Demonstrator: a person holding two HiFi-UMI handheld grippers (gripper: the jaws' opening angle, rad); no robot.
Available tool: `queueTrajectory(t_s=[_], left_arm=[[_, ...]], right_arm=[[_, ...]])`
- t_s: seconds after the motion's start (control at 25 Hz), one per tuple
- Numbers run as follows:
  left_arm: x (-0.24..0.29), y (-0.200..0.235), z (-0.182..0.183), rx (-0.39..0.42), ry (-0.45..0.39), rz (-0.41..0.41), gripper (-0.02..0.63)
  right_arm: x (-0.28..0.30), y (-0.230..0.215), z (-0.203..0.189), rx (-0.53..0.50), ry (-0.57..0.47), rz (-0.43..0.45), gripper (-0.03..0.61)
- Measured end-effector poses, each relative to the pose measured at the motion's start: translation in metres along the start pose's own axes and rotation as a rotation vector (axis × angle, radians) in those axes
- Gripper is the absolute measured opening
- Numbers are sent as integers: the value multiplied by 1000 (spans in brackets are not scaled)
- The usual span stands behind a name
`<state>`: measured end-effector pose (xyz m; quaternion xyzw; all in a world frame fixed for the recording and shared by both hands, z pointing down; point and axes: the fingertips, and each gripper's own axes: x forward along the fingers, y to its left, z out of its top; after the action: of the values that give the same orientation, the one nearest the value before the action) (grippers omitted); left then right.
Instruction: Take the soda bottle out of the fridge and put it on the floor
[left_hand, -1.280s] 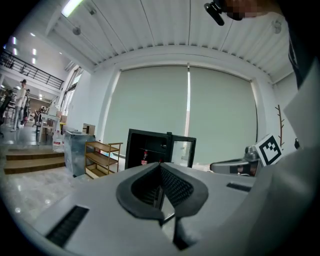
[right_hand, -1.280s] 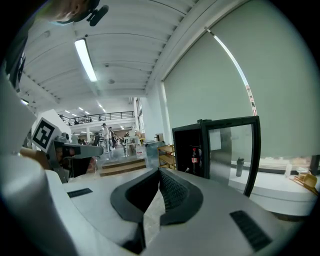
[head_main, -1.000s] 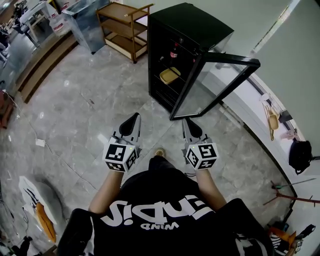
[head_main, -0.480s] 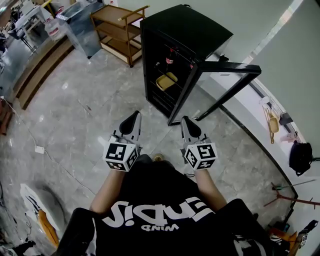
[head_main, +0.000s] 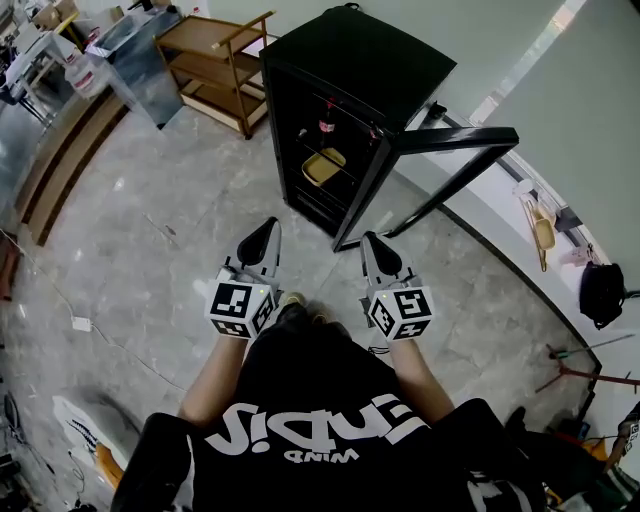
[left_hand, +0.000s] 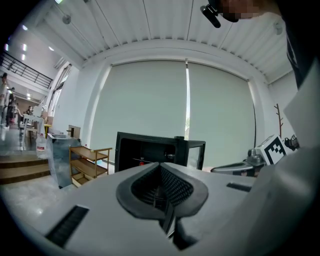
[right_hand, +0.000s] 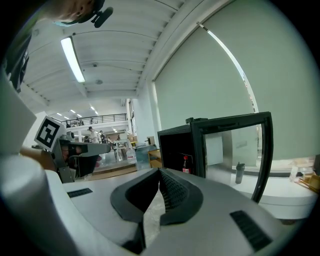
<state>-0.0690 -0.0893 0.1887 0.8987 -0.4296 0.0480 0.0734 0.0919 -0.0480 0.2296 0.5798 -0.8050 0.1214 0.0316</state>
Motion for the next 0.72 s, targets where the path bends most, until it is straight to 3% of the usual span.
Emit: queueTrajectory(t_s=[0.48,0.72], left_arm=[[63,54,-4,2,29,-100,6],[86,67,-12,-2,46,-108,7]], right_arm=[[60,-7,-4,37,5,-92,23],[79,-12,-6,48,12,-97,23]])
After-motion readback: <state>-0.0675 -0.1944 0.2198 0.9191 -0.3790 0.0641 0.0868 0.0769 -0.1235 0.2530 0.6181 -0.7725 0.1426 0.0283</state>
